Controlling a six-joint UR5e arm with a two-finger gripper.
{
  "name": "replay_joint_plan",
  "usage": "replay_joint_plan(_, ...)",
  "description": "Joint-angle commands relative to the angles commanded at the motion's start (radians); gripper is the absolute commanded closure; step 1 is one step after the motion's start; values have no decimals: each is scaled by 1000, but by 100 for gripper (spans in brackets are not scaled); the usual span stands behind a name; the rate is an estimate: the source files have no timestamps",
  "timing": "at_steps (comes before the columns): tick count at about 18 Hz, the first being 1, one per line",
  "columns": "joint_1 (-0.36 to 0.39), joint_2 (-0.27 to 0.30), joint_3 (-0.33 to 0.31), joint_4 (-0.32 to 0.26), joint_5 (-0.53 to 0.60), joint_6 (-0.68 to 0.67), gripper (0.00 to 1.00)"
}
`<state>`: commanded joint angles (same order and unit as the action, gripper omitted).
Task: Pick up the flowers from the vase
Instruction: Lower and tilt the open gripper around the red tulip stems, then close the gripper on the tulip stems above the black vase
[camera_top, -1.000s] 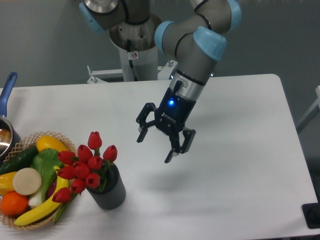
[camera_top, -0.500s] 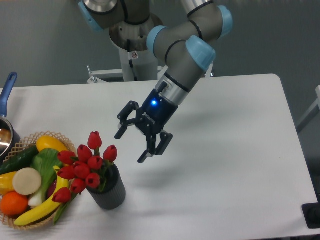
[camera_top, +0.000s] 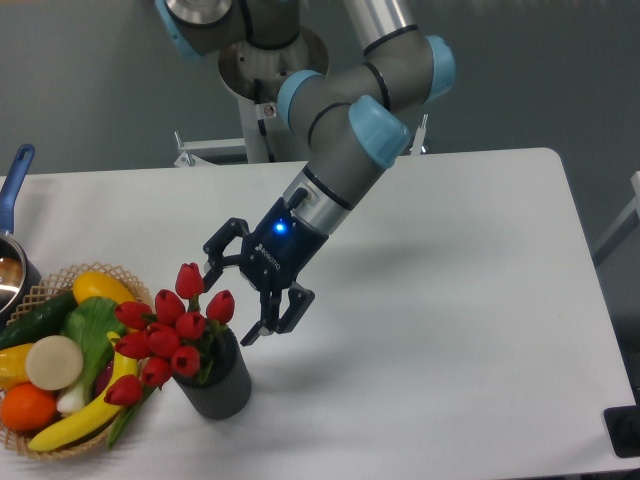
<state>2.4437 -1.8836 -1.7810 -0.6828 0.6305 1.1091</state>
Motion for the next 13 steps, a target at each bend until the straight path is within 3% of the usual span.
replay_joint_plan(13,-22,-41,8,3,11,0,0)
